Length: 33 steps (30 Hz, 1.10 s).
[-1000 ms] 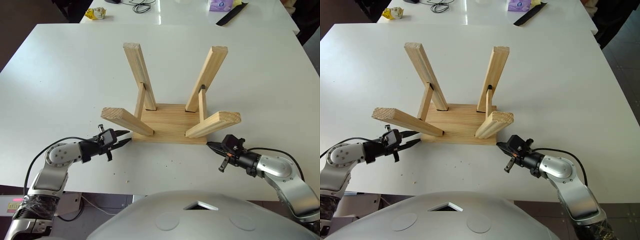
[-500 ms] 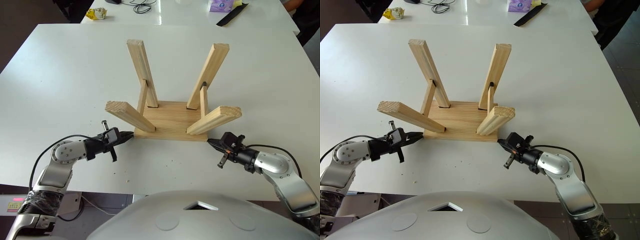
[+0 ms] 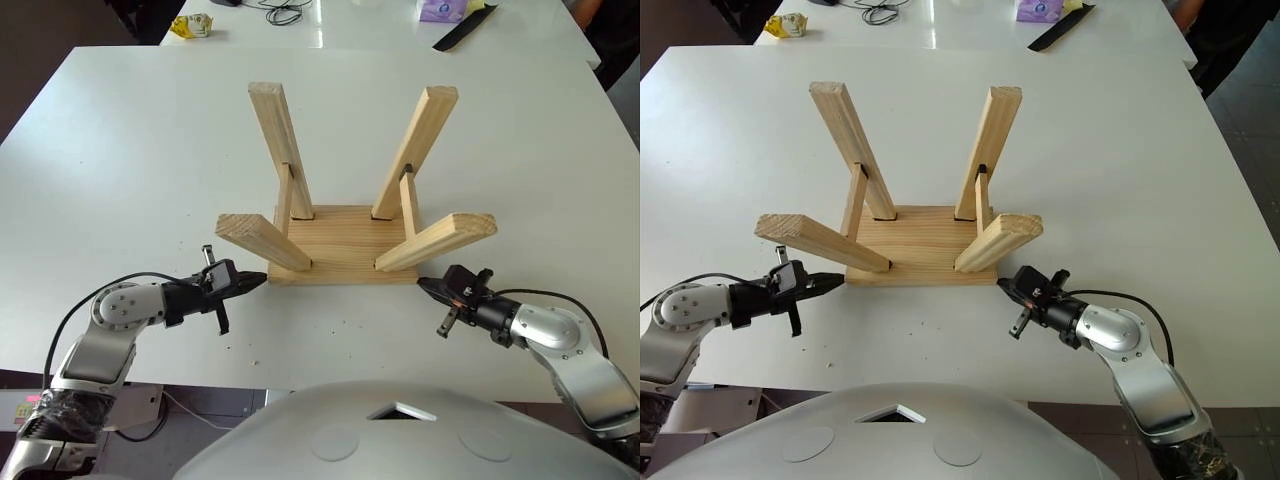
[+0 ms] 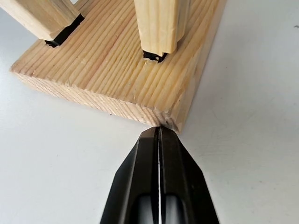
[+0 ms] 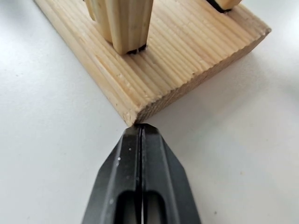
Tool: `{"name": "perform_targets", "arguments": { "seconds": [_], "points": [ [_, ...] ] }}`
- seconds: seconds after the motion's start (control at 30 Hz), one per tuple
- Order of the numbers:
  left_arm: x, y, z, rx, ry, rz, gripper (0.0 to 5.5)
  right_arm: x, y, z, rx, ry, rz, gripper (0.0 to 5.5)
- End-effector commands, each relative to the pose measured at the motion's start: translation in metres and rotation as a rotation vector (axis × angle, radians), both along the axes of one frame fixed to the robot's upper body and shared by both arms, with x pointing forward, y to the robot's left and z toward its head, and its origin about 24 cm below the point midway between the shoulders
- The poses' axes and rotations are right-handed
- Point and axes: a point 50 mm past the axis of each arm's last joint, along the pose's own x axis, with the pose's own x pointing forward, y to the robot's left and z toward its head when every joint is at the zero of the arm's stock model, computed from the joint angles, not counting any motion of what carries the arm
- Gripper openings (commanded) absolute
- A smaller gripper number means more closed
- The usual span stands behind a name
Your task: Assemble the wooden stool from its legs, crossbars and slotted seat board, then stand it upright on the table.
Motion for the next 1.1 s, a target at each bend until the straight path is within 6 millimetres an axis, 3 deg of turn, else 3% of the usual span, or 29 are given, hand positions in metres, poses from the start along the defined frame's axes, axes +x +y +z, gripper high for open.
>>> {"name": "perform_targets", "arguments": {
  "seconds": [0.03,0.27,0.5,0.7,1.1],
  "points": [
    [-0.012,-0.01,0.02,-0.07,0.012,-0.087,0.04,-0.012,0.012,0.022,0.086,-0.01,0.067,0.0],
    [-0.041,-0.015,0.031,-0.107,0.113,-0.11,0.04,-0.024,0.01,0.052,0.102,-0.022,0.085,0.0],
    [-0.045,-0.016,0.061,-0.145,0.11,-0.096,0.04,-0.04,0.008,0.071,0.091,0.001,0.155,0.0],
    [-0.055,-0.024,0.083,-0.19,0.17,-0.139,0.04,-0.037,-0.004,0.087,0.065,-0.009,0.209,0.0],
    [-0.062,-0.019,0.099,-0.204,0.265,-0.156,0.04,-0.031,-0.009,0.118,0.101,0.016,0.306,0.0]
  ]
}}
